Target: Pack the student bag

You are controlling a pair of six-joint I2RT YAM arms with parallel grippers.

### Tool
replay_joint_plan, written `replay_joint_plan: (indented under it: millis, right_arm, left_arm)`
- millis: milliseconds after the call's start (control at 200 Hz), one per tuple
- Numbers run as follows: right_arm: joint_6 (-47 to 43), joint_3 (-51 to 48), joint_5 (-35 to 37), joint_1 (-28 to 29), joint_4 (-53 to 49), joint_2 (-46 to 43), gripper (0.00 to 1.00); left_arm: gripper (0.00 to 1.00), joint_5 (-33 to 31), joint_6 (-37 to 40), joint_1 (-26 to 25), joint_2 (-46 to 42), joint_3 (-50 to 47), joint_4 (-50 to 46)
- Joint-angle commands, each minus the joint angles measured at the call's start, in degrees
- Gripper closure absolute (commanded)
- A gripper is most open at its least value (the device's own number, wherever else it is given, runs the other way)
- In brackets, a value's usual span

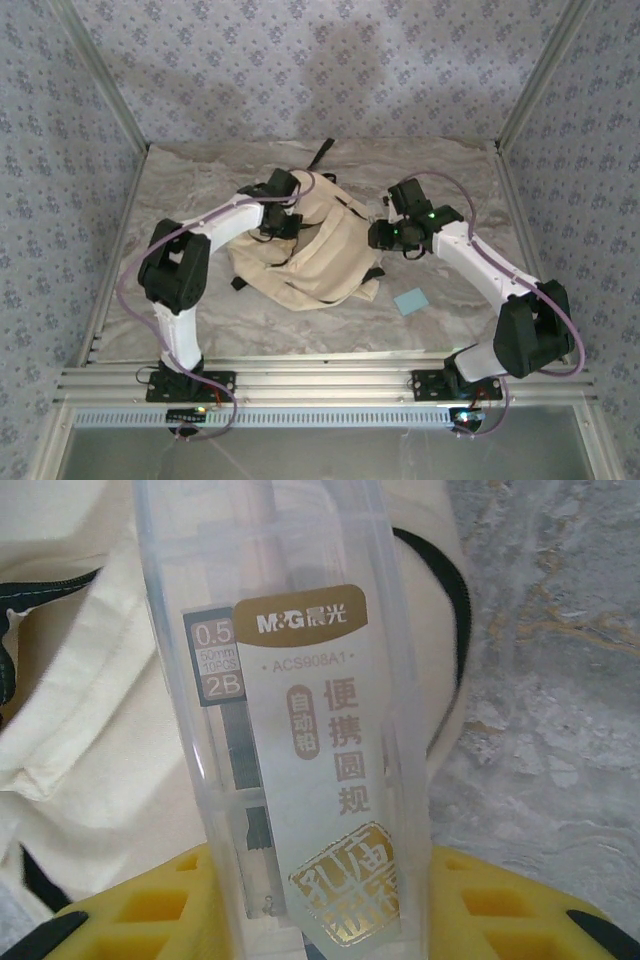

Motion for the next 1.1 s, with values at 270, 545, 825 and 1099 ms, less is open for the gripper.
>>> replay_joint_plan:
  millis: [270, 545, 825, 1099]
  right_arm:
    - [5.5, 7.4, -15.7, 6.7, 9.1, 8.5, 0.70]
    - [2.5, 9.6, -23.5, 9.1, 4.0, 16.3, 0.70]
    - [0.7, 8.2, -23.3, 10.1, -0.7, 17.9, 0.71]
    - [-1.6, 22.0, -24.9, 9.6, -2.5, 27.9, 0.69]
  left_arm:
    - [1.00, 13.1, -6.0, 3.8, -11.5, -0.6, 3.8]
    - [1.00, 14.2, -6.5, 3.9, -10.4, -2.3, 6.5]
    - [1.00, 14.8, -7.4, 4.3, -9.9, -3.1, 8.0]
    - [1.00, 17.0, -7.9, 4.2, -10.5, -3.9, 8.1]
